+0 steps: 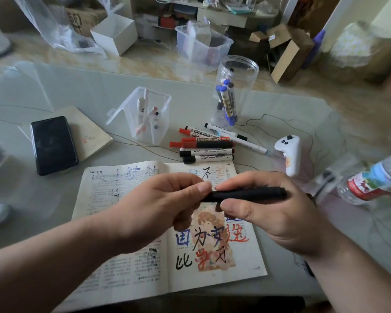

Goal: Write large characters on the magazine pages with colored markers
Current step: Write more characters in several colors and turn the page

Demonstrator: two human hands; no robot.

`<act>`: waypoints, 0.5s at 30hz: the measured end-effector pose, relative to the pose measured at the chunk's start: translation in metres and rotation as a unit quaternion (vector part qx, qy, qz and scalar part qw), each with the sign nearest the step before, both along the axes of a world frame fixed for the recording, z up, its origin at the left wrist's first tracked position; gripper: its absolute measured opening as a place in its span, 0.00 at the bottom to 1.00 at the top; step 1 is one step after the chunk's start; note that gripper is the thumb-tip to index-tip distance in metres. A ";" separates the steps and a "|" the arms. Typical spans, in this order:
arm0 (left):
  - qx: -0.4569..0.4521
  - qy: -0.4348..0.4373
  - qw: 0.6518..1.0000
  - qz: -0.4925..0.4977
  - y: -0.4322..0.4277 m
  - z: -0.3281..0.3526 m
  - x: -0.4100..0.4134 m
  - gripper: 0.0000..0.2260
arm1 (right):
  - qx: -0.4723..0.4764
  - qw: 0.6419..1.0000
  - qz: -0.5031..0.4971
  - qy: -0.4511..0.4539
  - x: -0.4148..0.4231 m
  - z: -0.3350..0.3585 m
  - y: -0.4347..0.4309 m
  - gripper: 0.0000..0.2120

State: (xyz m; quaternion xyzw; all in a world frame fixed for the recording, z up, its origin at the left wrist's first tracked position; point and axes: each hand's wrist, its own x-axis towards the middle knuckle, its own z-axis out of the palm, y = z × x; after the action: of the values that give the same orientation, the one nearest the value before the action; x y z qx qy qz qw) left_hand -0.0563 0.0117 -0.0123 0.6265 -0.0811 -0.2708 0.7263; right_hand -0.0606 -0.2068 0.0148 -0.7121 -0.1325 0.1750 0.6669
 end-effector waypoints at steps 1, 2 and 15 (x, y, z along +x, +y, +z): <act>-0.009 0.023 1.000 0.014 -0.001 0.000 0.001 0.12 | -0.006 1.000 0.009 -0.003 0.000 0.000 -0.001 0.11; -0.011 0.042 0.999 0.033 -0.002 -0.001 0.003 0.12 | -0.016 1.000 0.008 -0.011 0.001 0.001 -0.003 0.12; 0.273 -0.073 0.938 0.199 -0.011 -0.004 0.010 0.24 | -0.244 0.926 -0.005 -0.288 -0.014 -0.019 0.007 0.04</act>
State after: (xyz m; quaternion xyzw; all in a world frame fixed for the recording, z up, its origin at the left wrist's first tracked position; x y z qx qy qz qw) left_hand -0.0461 0.0004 -0.0166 0.8221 0.0696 -0.0856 0.5586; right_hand -0.0742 -0.1994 -0.0045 -0.8731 -0.2683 -0.0141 0.4067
